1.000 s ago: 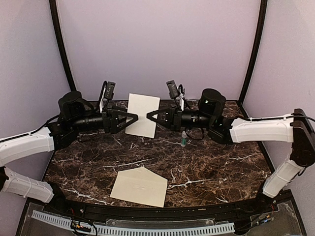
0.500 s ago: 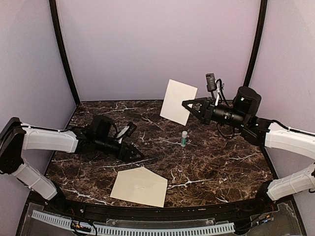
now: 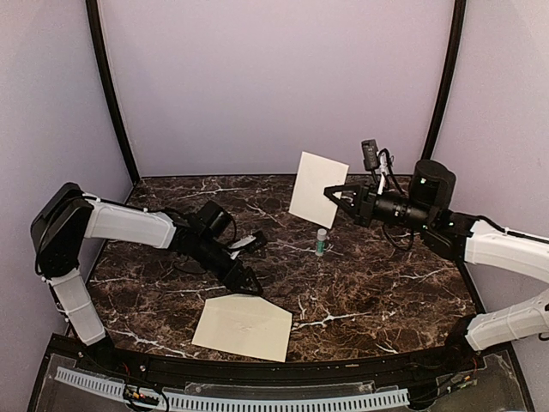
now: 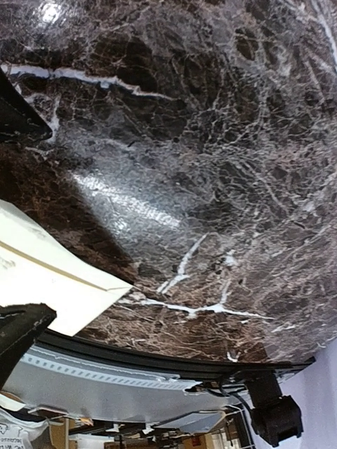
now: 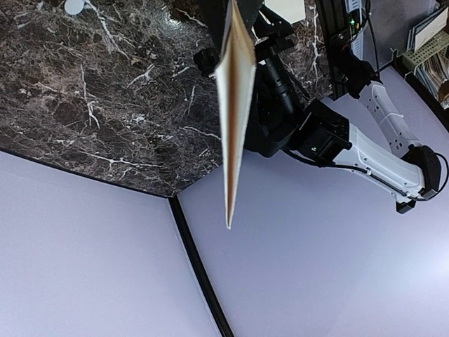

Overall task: Place the letter into the envelope and seal it
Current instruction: Fold the letter.

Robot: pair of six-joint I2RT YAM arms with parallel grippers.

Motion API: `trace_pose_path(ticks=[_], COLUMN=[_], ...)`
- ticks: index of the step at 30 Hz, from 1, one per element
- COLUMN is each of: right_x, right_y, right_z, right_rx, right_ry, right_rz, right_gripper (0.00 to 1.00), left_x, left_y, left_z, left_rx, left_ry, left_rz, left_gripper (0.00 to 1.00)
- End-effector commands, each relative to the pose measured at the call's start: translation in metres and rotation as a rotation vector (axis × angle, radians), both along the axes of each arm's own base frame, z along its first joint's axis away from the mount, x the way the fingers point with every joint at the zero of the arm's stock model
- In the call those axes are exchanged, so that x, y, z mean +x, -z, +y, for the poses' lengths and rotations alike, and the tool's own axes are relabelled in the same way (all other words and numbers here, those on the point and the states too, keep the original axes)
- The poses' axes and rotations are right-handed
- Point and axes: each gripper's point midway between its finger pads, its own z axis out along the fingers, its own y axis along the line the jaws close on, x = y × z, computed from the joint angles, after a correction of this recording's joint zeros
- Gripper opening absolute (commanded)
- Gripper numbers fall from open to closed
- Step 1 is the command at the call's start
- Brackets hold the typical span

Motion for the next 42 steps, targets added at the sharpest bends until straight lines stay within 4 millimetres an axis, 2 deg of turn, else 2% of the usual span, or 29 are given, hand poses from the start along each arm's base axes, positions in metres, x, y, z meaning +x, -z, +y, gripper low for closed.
trace_pose_path(ticks=[1,5,7,8,10,13,16,18,21,22,23,24,25,26,28,32,36,37,38,39,40,41,42], right_x=[-0.005,-0.005,-0.005,-0.004,-0.003,-0.003,-0.001,-0.001,-0.001,0.000,-0.001,0.000,0.000,0.000,0.001,0.006,0.010,0.011,0.013,0.014,0.016,0.017,0.017], right_y=[-0.015,-0.015,-0.013,-0.012,-0.010,-0.010,-0.009,-0.009,-0.010,-0.010,-0.010,-0.010,-0.010,-0.010,-0.010,-0.009,-0.012,-0.012,-0.011,-0.010,-0.008,-0.007,-0.006], right_z=[-0.006,-0.009,-0.010,-0.010,-0.010,-0.010,-0.010,-0.011,-0.012,-0.013,-0.013,-0.013,-0.014,-0.014,-0.014,-0.012,-0.007,-0.006,-0.004,-0.003,-0.001,0.000,0.001], right_rx=[0.028,0.027,0.027,0.027,0.027,0.029,0.028,0.029,0.031,0.031,0.033,0.034,0.036,0.038,0.038,0.046,0.067,0.068,0.067,0.065,0.064,0.062,0.064], right_ry=[-0.006,0.001,0.004,0.005,0.006,0.005,0.008,0.013,0.018,0.022,0.024,0.026,0.028,0.032,0.034,0.046,0.036,0.035,0.032,0.032,0.031,0.026,0.023], right_rz=[-0.059,-0.058,-0.054,-0.051,-0.047,-0.044,-0.042,-0.041,-0.041,-0.039,-0.038,-0.036,-0.036,-0.037,-0.034,-0.030,-0.024,-0.018,-0.012,-0.005,0.002,0.007,0.010], right_gripper=[0.00,0.00,0.00,0.00,0.00,0.00,0.00,0.00,0.00,0.00,0.00,0.00,0.00,0.00,0.00,0.00,0.00,0.00,0.00,0.00,0.00,0.00,0.00], left_x=[-0.022,-0.025,-0.025,-0.026,-0.026,-0.029,-0.029,-0.028,-0.016,-0.010,-0.002,0.006,0.016,0.022,0.040,0.069,0.084,0.087,0.090,0.090,0.092,0.091,0.092], left_y=[0.017,0.017,0.017,0.017,0.018,0.019,0.018,0.018,0.007,0.011,0.000,0.002,-0.009,-0.009,-0.031,-0.052,-0.063,-0.056,-0.063,-0.056,-0.063,-0.059,-0.064], left_z=[0.010,0.006,0.004,0.003,0.003,0.002,0.003,0.006,0.010,0.017,0.018,0.023,0.028,0.034,0.046,0.068,0.083,0.093,0.095,0.102,0.101,0.107,0.107], left_rx=[0.082,0.067,0.065,0.067,0.070,0.067,0.072,0.085,0.099,0.135,0.123,0.137,0.122,0.117,0.069,0.012,-0.156,-0.150,-0.208,-0.210,-0.262,-0.262,-0.295], left_ry=[0.124,0.148,0.151,0.154,0.157,0.164,0.162,0.146,0.077,0.040,-0.016,-0.067,-0.150,-0.205,-0.359,-0.703,-1.010,-1.078,-1.128,-1.167,-1.197,-1.228,-1.246], left_rz=[0.044,0.048,0.044,0.042,0.043,0.051,0.053,0.037,-0.029,-0.060,-0.082,-0.110,-0.106,-0.116,-0.148,-0.153,-0.055,-0.060,-0.039,-0.036,-0.026,-0.030,-0.028], left_gripper=[0.77,0.75,0.66,0.56,0.43,0.30,0.10,0.02,0.00,0.00,0.00,0.00,0.00,0.00,0.00,0.00,0.00,0.00,0.00,0.00,0.00,0.00,0.00])
